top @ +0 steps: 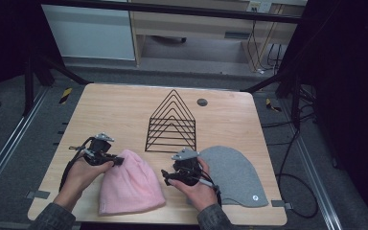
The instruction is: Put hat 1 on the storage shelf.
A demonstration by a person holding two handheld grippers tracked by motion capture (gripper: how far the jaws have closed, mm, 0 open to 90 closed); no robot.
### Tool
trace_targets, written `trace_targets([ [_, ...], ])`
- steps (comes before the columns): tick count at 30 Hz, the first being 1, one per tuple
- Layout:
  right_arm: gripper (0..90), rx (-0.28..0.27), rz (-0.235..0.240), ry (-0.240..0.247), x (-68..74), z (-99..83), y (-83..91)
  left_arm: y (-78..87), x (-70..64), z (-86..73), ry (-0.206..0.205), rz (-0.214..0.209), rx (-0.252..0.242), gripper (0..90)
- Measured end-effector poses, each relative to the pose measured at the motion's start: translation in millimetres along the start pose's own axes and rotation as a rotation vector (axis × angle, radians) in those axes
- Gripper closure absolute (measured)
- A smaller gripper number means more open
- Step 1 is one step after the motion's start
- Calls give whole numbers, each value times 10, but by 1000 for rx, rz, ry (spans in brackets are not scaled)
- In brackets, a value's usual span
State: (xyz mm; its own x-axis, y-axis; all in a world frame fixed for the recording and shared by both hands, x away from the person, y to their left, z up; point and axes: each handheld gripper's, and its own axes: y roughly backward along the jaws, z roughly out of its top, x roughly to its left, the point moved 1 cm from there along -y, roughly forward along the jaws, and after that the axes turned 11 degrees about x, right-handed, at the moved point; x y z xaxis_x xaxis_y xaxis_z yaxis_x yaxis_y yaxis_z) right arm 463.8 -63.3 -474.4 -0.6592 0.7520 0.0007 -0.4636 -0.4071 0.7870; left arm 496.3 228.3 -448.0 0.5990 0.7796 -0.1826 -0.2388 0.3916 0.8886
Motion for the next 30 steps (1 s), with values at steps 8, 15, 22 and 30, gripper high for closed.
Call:
trace_targets([
  [8, 196, -39, 43, 23, 53, 38, 122, 356, -220, 26, -62, 9, -130, 792],
  [15, 214, -59, 85, 70, 160, 81, 226, 566, -325, 76, -115, 24, -167, 792],
  [22, 214, -57, 94, 84, 193, 80, 251, 811, -443, 133, -164, 50, -211, 794],
  [30, 216, -73, 92, 96, 229, 106, 339, 1201, -540, 280, -207, 72, -301, 800],
])
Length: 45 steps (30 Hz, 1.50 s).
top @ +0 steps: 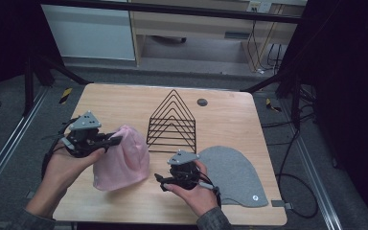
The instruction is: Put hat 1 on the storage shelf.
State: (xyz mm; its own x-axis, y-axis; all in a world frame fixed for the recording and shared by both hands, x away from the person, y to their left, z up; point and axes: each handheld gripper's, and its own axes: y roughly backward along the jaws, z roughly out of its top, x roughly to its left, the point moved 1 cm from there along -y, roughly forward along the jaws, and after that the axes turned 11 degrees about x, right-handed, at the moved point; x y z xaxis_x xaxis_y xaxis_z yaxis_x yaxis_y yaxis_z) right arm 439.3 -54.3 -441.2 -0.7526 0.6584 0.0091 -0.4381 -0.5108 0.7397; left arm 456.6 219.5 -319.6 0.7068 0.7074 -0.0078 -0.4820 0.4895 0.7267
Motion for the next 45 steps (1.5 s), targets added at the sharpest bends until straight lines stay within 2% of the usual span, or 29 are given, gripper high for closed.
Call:
trace_targets([
  [4, 218, -10, -2, 8, 30, 40, 34, 122, 32, 130, -19, 25, -26, 800],
  [6, 222, -18, -2, 17, 49, 90, 82, 213, 73, 232, -20, 24, -54, 800],
  [7, 223, -22, 2, 20, 51, 112, 100, 213, 73, 232, -20, 24, -54, 800],
  [9, 224, -25, 1, 27, 49, 165, 139, 323, 100, 365, -19, 19, -92, 799],
  [10, 224, -25, 1, 27, 49, 165, 139, 323, 100, 365, -19, 19, -92, 799],
  [13, 235, -45, -1, 41, 22, 314, 272, 415, 101, 513, -37, 25, -117, 799],
  [14, 235, -45, -1, 41, 22, 314, 272, 429, 100, 545, -42, 27, -122, 799],
  [15, 238, -50, 2, 42, 15, 344, 301, 448, 100, 606, -42, 14, -135, 798],
  [16, 264, -68, 2, 52, -7, 435, 391, 460, 102, 670, -51, 11, -140, 797],
  [21, 320, -78, -9, 75, -68, 596, 512, 462, 115, 794, -57, 6, -152, 796],
  [23, 371, -74, -25, 88, -146, 752, 599, 448, 137, 856, -43, -8, -163, 796],
  [25, 379, -74, -31, 93, -164, 789, 621, 442, 137, 881, -43, -12, -167, 796],
  [31, 433, -79, -50, 124, -296, 1086, 785, 478, 100, 978, -66, -6, -171, 795],
  [35, 437, -60, -34, 124, -332, 1210, 756, 497, 71, 1041, -69, -13, -181, 793],
  [45, 445, -21, -44, 115, -441, 1269, 666, 531, 34, 1125, -76, -26, -203, 793],
])
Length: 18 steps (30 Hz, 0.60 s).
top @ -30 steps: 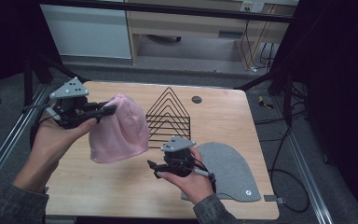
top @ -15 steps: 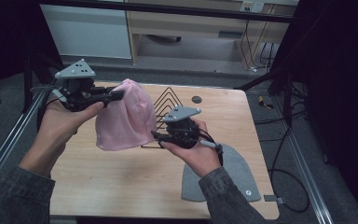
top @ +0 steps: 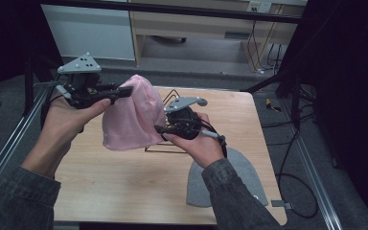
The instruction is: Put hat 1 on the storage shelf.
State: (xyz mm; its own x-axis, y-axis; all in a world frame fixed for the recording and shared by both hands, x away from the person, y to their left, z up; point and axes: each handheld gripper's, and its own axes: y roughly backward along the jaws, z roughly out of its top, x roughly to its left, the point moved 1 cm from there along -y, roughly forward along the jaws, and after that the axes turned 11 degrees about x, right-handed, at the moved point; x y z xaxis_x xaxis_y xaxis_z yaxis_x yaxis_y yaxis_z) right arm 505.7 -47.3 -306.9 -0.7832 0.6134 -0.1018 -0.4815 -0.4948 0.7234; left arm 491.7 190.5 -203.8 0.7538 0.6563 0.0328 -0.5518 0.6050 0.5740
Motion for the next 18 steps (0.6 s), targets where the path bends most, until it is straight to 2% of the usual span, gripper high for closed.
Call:
trace_targets([
  [4, 465, 13, 3, 3, -27, -7, -41, 4, -7, 9, -2, -3, 0, 793],
  [5, 512, 14, 11, 8, -22, -9, -48, 2, -2, 11, 2, -3, -4, 793],
  [6, 512, 14, 11, 8, -22, -9, -48, 2, -2, 11, 2, -3, -4, 792],
  [7, 597, 15, 25, 16, -15, -10, -49, -4, 3, 13, 5, -2, -5, 792],
  [8, 597, 15, 25, 16, -15, -10, -49, -9, 9, 16, 6, -3, -6, 792],
  [12, 789, 2, 46, 34, -57, 12, 5, -27, 64, 54, 21, 0, -16, 788],
  [14, 796, 0, 45, 33, -74, 21, 22, -34, 92, 71, 36, -6, -28, 787],
  [18, 818, -11, 40, 23, -206, 93, 130, -85, 197, 141, 74, -22, -57, 786],
])
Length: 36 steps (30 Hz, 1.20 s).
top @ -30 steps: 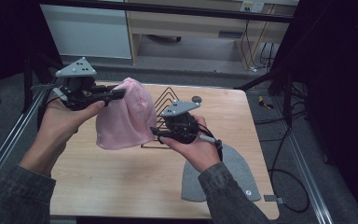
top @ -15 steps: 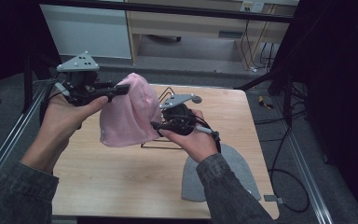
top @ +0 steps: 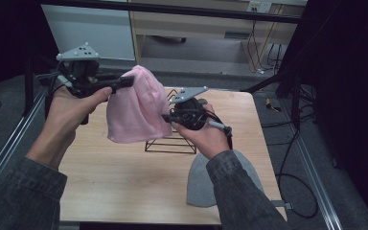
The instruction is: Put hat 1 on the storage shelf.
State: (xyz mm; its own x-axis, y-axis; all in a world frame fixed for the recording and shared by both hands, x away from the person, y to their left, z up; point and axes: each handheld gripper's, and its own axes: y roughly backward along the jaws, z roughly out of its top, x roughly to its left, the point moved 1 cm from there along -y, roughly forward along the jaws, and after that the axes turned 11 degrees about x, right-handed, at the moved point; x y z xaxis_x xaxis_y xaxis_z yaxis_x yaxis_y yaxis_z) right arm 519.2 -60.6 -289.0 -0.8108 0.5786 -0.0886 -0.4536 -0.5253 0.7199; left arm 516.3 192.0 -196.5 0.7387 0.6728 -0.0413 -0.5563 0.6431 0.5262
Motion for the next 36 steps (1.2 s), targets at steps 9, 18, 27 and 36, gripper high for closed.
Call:
trace_targets([
  [9, 828, -30, -57, -39, -375, 111, 189, -203, 147, 188, 22, 15, -30, 785],
  [18, 827, -30, -74, -84, -567, 79, 187, -422, 226, 229, 61, -6, -45, 785],
  [27, 827, -19, -103, -111, -742, 6, 154, -669, 240, 303, 51, -4, -46, 783],
  [36, 826, 6, -118, -129, -842, -98, 109, -860, 197, 316, 16, 6, -40, 782],
])
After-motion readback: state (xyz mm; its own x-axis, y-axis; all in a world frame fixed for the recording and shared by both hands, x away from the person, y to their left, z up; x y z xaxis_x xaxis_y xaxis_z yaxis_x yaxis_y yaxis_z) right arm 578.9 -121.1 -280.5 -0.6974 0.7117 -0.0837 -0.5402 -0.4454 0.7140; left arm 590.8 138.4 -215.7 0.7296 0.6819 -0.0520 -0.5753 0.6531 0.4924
